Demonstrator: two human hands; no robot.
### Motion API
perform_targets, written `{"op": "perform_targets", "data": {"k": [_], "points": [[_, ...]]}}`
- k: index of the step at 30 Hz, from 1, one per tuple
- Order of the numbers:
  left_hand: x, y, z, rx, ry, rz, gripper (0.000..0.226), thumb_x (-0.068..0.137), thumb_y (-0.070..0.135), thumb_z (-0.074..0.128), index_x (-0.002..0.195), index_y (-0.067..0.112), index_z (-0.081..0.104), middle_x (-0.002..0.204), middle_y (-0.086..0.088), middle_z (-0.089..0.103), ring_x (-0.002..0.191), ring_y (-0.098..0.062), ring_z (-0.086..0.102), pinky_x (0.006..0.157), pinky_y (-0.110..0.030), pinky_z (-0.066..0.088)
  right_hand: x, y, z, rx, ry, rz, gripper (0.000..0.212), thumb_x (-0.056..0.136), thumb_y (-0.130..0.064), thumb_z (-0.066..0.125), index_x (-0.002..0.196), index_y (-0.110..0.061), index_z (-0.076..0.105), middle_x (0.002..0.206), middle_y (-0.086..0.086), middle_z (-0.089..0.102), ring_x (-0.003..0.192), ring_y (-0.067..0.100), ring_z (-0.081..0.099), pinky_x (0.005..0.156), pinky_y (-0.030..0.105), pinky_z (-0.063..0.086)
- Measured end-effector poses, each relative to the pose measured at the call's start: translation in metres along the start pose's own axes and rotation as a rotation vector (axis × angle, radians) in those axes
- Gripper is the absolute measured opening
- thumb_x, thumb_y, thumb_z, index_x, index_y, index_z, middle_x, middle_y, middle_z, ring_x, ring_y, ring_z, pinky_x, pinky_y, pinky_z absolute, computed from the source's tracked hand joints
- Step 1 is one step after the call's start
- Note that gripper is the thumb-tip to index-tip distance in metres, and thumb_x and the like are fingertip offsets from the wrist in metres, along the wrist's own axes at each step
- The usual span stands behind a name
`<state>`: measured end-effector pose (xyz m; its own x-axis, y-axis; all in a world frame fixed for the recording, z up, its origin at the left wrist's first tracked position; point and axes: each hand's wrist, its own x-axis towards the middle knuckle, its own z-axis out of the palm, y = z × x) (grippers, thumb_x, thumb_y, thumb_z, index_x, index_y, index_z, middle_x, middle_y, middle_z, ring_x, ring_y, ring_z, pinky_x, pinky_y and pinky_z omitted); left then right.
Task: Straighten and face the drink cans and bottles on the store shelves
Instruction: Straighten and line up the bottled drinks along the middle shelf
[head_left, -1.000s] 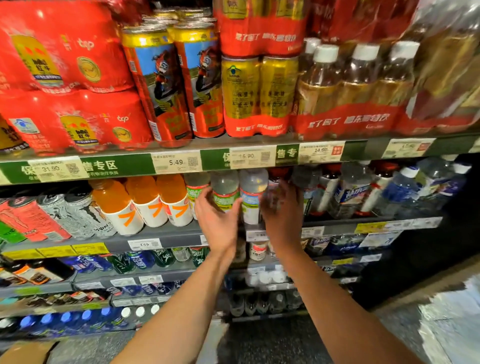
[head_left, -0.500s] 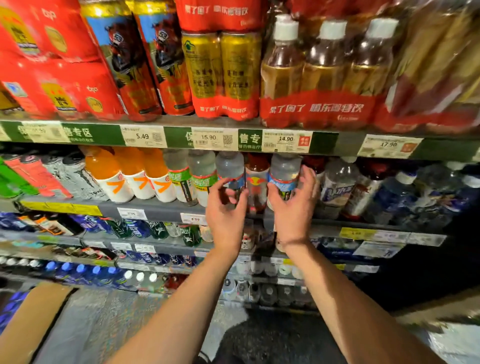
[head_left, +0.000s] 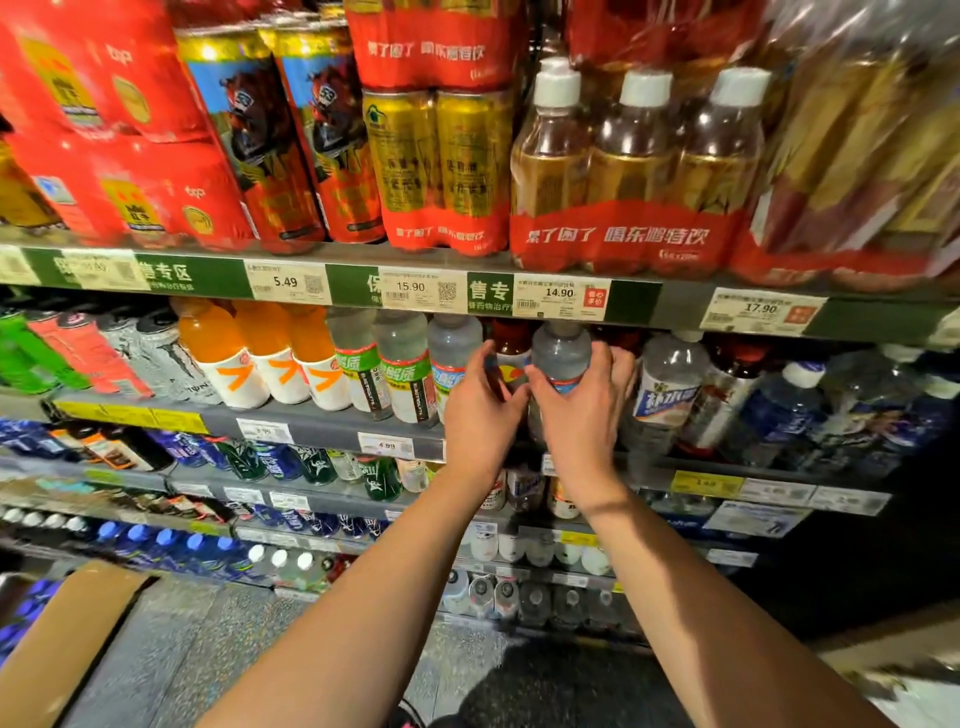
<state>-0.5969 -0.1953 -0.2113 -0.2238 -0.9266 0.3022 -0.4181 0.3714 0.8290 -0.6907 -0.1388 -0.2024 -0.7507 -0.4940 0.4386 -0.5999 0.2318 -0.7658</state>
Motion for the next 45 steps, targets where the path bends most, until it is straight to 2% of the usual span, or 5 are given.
{"op": "perform_targets", "data": {"k": [12, 18, 27, 33, 45], "points": [[-0.004, -0.002, 0.006, 0.285, 0.050, 0.187, 0.057, 0.083, 0.034, 0.074, 0.132, 0.014, 0.052, 0.117, -0.004, 0.061, 0.109, -0.024, 0.060, 0.081, -0.038, 0.051, -0.036, 0.032, -0.024, 0.587, 0.058, 0.311, 0.075, 0.069, -0.026, 0.087, 0.132, -0.032, 0.046, 0.115, -0.031, 0.061, 0.109, -0.003, 0.063, 0.091, 0.019, 0.053], [-0.006, 0.003, 0.008, 0.372, 0.070, 0.214, 0.056, 0.081, 0.034, 0.077, 0.126, 0.009, 0.054, 0.118, -0.014, 0.049, 0.108, -0.033, 0.055, 0.079, -0.044, 0.055, -0.052, 0.037, -0.039, 0.690, 0.124, 0.366, 0.079, 0.068, -0.011, 0.088, 0.131, -0.028, 0.043, 0.131, 0.001, 0.058, 0.110, -0.001, 0.063, 0.088, 0.020, 0.055], [-0.008, 0.012, 0.019, 0.363, 0.060, 0.272, 0.052, 0.080, 0.024, 0.077, 0.119, 0.007, 0.047, 0.114, -0.013, 0.056, 0.106, -0.032, 0.056, 0.086, -0.041, 0.051, -0.054, 0.046, -0.068, 0.762, 0.157, 0.307, 0.080, 0.069, -0.010, 0.088, 0.135, -0.020, 0.043, 0.125, -0.008, 0.063, 0.108, 0.005, 0.066, 0.079, 0.017, 0.056], [-0.012, 0.015, 0.023, 0.223, 0.047, 0.184, 0.079, 0.080, 0.018, 0.078, 0.142, 0.002, 0.032, 0.130, -0.014, 0.044, 0.120, -0.030, 0.048, 0.092, -0.038, 0.048, -0.056, 0.050, -0.077, 0.796, 0.143, 0.292, 0.082, 0.063, -0.030, 0.088, 0.132, -0.027, 0.045, 0.131, 0.003, 0.060, 0.112, 0.013, 0.066, 0.083, 0.022, 0.057], [0.002, 0.012, 0.040, 0.075, 0.069, -0.054, 0.069, 0.073, 0.029, 0.085, 0.119, 0.015, 0.036, 0.111, -0.009, 0.067, 0.101, -0.033, 0.066, 0.078, -0.038, 0.053, -0.054, 0.055, -0.079, 0.790, 0.115, 0.267, 0.079, 0.063, -0.034, 0.089, 0.128, -0.046, 0.046, 0.131, 0.000, 0.060, 0.112, 0.014, 0.066, 0.084, 0.023, 0.057]]}}
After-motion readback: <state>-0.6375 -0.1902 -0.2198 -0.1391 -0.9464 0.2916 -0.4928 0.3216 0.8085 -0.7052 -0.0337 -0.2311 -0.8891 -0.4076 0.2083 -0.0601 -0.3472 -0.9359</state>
